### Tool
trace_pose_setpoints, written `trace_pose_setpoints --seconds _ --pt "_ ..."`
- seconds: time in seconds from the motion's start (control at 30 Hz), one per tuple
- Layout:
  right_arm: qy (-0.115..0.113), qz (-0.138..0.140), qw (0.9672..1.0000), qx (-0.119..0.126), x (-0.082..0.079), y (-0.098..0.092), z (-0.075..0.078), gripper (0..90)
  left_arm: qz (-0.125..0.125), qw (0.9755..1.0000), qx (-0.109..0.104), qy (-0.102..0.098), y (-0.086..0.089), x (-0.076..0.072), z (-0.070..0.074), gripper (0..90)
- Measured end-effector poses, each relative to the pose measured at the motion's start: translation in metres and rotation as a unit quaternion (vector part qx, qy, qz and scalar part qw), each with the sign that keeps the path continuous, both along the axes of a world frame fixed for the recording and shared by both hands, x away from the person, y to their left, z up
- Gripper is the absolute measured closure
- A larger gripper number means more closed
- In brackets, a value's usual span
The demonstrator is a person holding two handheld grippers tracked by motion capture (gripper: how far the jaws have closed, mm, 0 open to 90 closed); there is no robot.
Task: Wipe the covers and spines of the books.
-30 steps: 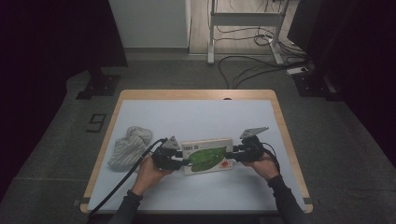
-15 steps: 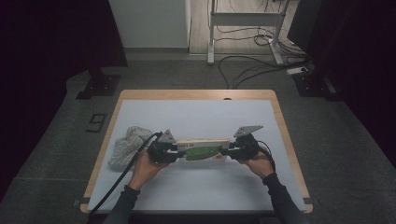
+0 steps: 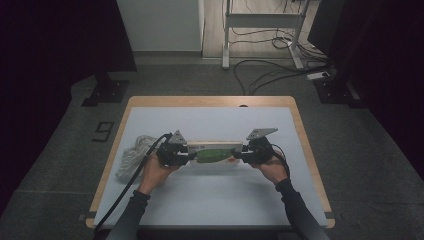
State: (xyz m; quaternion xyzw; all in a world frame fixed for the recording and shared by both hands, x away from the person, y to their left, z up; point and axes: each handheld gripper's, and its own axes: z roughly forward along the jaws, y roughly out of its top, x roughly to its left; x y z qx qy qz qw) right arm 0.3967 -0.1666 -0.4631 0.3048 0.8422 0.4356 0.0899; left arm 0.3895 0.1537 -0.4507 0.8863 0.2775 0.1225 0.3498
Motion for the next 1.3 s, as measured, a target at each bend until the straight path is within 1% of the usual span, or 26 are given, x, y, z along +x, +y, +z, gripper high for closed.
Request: trace_pose_setpoints --seconds 0.27,0.33,0.5,0.63,0.8,1.0,1.07,1.3 --pt "-0.009 -0.01 0.9999 -0.006 0.012 0.005 0.002 61.8 0.015 0.9999 0.002 -0.005 0.001 0.015 0.0 61.8" --pt "-0.011 -0.013 0.9998 -0.006 0.016 0.006 0.002 61.8 0.02 0.9998 0.001 -0.002 0.002 0.019 -0.001 61.6" --pt "-0.012 -0.017 0.9997 -0.01 0.024 0.011 0.0 61.8 0.033 0.9994 0.01 -0.005 0.002 0.028 -0.005 61.1" --pt "-0.015 -0.02 0.9996 -0.012 0.029 0.014 -0.003 61.8 0.04 0.9991 0.013 -0.004 0.003 0.032 -0.008 60.8" --pt "-0.018 -0.021 0.9995 -0.015 0.033 0.018 -0.006 61.7 0.05 0.9986 0.019 -0.007 0.003 0.034 -0.01 60.5" --pt "-0.013 -0.02 0.9997 -0.01 0.034 0.017 -0.009 61.5 0.05 0.9985 0.021 -0.01 0.003 0.032 -0.011 60.3" --pt "-0.012 -0.019 0.9997 -0.011 0.033 0.016 -0.01 61.2 0.049 0.9986 0.017 -0.006 0.003 0.032 -0.01 59.9" --pt "-0.001 -0.019 0.9998 0.003 0.029 0.012 -0.01 57.8 0.043 0.9989 0.013 0.009 0.005 0.028 -0.007 57.7"
